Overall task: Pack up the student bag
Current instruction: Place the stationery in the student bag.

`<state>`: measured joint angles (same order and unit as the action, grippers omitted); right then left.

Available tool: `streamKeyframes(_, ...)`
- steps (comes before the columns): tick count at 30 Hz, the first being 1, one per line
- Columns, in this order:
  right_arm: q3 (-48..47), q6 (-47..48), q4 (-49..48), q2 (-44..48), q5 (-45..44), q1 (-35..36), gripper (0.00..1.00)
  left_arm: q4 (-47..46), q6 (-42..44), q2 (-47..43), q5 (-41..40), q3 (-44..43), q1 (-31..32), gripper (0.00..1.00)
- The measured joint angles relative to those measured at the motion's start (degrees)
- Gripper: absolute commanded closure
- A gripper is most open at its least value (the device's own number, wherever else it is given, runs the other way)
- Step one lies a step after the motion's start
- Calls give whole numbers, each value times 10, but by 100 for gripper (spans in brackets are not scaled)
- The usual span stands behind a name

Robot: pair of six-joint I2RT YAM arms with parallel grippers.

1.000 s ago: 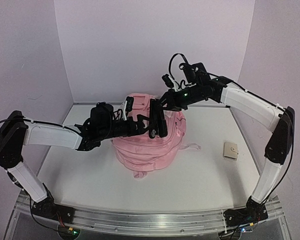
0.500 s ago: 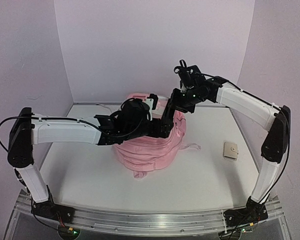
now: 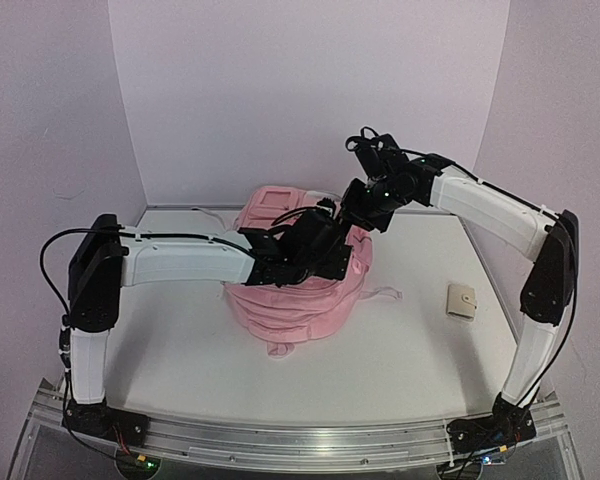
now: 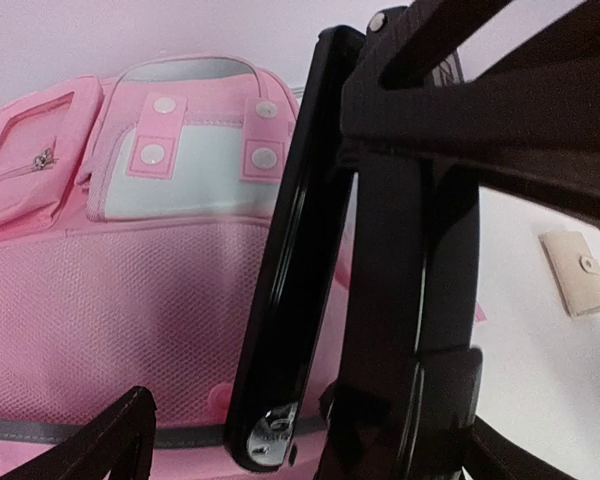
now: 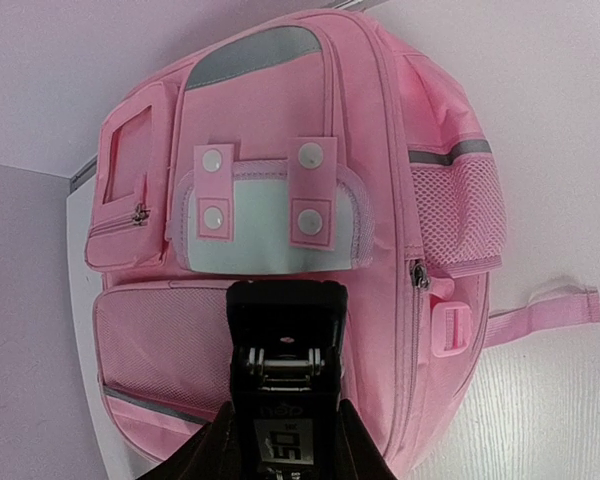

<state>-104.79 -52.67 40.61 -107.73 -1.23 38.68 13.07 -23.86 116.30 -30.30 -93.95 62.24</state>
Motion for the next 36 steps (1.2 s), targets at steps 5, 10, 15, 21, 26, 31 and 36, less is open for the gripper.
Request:
streamKeyframes(5, 1, -21, 1, -2, 7, 0, 92, 36, 14, 39, -27, -46, 1, 40)
streamKeyframes(10, 5, -47, -1, -2, 9, 0, 74, 50, 15, 48, -43, -55, 2, 64)
streamKeyframes(15, 6, -36, -3, -5, 13, -3, 49, 55, 4, 46, -39, -54, 2, 81)
streamKeyframes(21, -22, 21, -2, -9, 23, -5, 24, 54, -1, 16, -24, -11, 0, 91)
streamKeyframes(26, -68, 111, -24, -7, 62, -9, 6, 39, -5, -37, -4, 42, 2, 94)
streamKeyframes(31, -77, 194, -38, 0, 126, -22, 2, 45, -21, -113, 19, 108, 3, 96)
streamKeyframes(36, -77, 245, -48, 3, 206, -47, 2, 61, -37, -144, 19, 138, 3, 96)
